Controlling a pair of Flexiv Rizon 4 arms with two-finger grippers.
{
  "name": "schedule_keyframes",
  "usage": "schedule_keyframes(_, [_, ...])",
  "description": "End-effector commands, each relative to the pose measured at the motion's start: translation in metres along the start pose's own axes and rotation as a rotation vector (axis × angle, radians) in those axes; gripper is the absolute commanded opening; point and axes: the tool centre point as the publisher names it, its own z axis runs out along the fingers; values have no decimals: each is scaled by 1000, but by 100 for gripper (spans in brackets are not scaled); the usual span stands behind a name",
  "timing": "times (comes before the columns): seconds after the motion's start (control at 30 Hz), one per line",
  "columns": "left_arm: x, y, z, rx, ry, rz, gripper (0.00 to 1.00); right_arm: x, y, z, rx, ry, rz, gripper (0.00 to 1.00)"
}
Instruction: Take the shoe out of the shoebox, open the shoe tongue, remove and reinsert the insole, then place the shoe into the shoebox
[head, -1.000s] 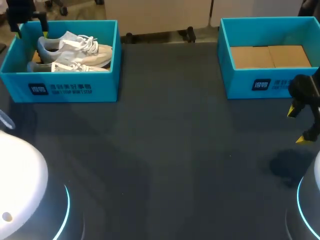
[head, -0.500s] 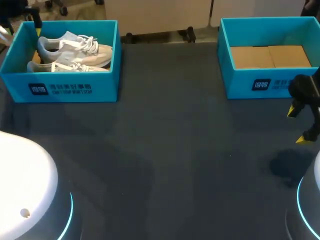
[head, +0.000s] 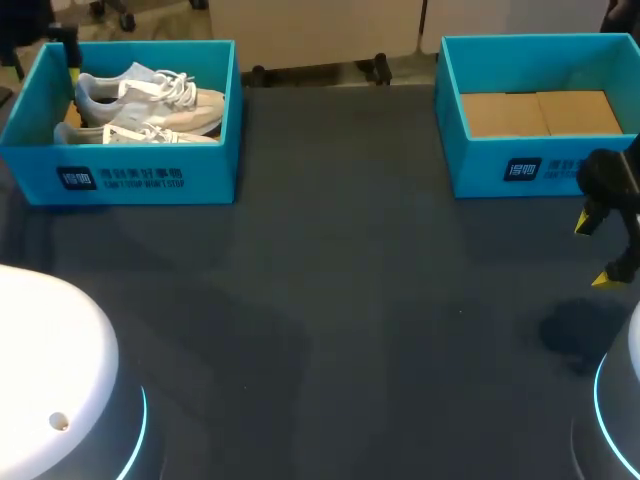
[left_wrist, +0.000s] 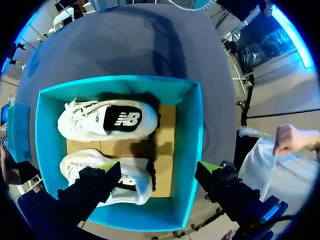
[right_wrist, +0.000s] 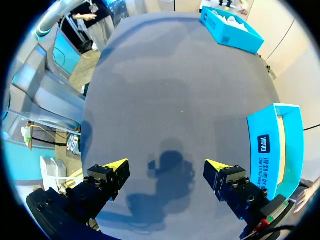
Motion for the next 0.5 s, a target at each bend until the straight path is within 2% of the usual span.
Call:
schedule_keyframes(0.03, [2,-20,0,-28,5,-4,100,0,0,1,3,-1,0,100])
schedule_keyframes(0.3, [2,-20,0,-28,5,-4,100,0,0,1,3,-1,0,100])
schedule_keyframes(0.5, [-1,-36,15,-14,13,-3,100,0,0,1,3,-1,0,100])
